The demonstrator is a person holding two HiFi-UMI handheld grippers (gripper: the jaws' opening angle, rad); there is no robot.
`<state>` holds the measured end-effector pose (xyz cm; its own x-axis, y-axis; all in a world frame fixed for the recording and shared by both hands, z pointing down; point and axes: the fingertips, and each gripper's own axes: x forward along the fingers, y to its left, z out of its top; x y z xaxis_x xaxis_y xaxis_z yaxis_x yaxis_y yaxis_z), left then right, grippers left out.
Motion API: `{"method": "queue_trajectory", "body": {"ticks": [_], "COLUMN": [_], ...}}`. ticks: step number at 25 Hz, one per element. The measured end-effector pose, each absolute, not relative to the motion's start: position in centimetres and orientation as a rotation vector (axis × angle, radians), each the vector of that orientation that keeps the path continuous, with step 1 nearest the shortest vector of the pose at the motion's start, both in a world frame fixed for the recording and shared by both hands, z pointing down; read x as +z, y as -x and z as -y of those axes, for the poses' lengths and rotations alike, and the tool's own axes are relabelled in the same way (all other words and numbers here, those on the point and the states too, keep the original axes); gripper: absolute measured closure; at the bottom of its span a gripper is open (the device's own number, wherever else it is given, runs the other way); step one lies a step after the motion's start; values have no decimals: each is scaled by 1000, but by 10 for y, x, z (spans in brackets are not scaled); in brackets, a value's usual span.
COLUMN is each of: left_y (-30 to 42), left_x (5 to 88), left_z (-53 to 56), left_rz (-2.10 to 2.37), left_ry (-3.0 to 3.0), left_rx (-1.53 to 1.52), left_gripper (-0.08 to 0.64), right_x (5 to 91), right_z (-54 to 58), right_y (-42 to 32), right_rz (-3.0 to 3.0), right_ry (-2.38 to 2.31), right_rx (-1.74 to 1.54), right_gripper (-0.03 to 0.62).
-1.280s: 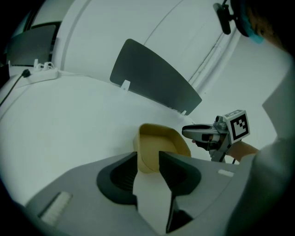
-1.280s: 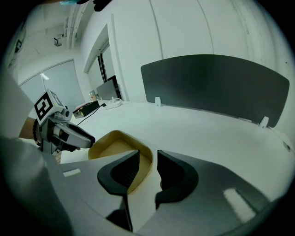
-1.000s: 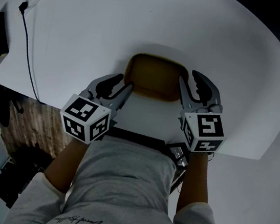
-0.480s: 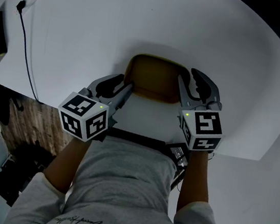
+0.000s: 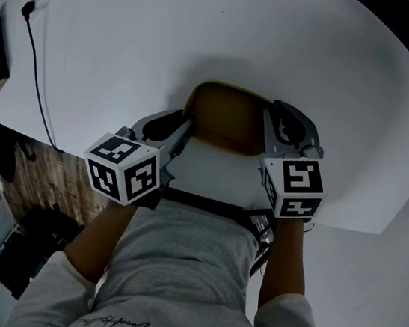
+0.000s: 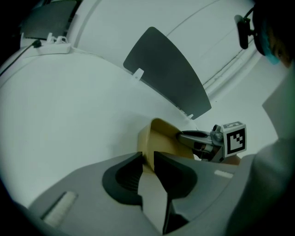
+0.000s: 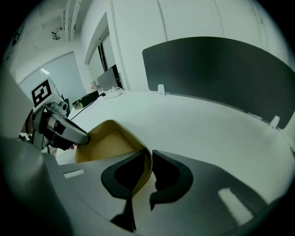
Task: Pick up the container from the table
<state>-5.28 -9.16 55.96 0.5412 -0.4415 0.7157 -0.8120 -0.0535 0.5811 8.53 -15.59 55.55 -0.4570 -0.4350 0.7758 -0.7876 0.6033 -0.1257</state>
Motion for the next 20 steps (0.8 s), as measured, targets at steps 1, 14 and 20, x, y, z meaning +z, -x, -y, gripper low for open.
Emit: {"method": "queue_trajectory", "body": {"ticks": [1, 14, 20], "left_y": [53, 66, 69], "left_x": [559, 557, 552], "left_z": [92, 93, 92], "left_rz": [1070, 1121, 1129], "left_ry": [-1688, -1687, -1693], "left_rx": [432, 445, 444], "left_gripper": [482, 508, 514], "right_x": [556, 552, 546], "right_z": [156, 149, 147], "right_y": [-85, -78, -76], "right_rz": [2104, 2112, 2117], "right_ry": [-961, -934, -938], "right_rx": [623, 635, 635], "right_gripper": [526, 560, 560]}}
